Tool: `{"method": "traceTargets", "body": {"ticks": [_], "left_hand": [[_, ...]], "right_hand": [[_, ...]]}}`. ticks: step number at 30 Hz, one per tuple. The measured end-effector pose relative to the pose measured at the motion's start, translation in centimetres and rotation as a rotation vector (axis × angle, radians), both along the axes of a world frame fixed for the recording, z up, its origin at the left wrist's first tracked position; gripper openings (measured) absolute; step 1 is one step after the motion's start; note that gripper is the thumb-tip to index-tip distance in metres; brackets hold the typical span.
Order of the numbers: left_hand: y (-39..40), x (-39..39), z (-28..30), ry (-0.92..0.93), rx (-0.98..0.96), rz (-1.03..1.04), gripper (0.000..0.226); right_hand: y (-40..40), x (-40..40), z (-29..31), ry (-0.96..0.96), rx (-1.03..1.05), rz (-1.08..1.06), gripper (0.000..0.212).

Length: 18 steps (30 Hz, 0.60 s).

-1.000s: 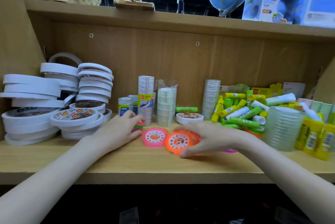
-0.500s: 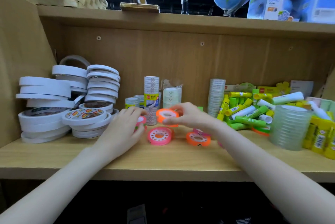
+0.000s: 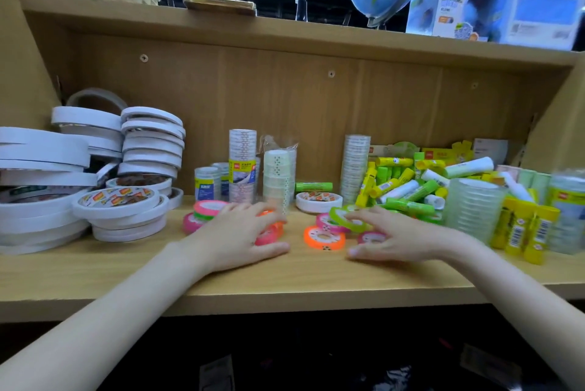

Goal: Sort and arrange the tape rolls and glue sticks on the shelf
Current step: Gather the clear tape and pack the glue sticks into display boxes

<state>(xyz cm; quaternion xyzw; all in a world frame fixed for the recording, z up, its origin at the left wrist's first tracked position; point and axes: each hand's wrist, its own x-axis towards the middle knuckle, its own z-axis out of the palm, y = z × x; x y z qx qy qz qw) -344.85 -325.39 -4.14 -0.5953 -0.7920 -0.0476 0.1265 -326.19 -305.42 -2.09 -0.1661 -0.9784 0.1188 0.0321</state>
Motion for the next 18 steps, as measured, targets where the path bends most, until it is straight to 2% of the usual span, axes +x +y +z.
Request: {"method": "traceTargets", "body": {"ticks": [4, 5, 8, 13, 16, 18], "left_hand": [[0.3, -0.4, 0.4, 0.113, 0.022, 0.010, 0.051], [0.4, -0.5, 0.5, 0.108, 0.039, 0.001, 0.047], [0.3, -1.0, 0.3, 0.042, 0.092, -0.020, 0.055], [0.0, -2.0, -0.4, -0.054, 0.166, -0.045, 0.095], [-0.1, -1.9, -0.3, -0.090, 0.243, -0.083, 0.091], [0.1, -1.4, -0.1, -0.113, 0.254, -0.103, 0.081]], "right_hand": [[0.1, -0.4, -2.1, 0.231, -0.012, 0.018, 0.051], [0.0, -0.9, -2.3, 0.274, -0.031, 0.030, 0.044], [-0.7, -3.1, -2.7, 0.361, -0.077, 0.105, 0.034], [-2.3, -6.4, -2.7, 0.416, -0.117, 0.233, 0.043], [-2.0, -7.0, -2.1, 0.483, -0.293, 0.265, 0.044], [-0.7, -6.7, -1.2, 0.582, -0.337, 0.231, 0.029]]}}
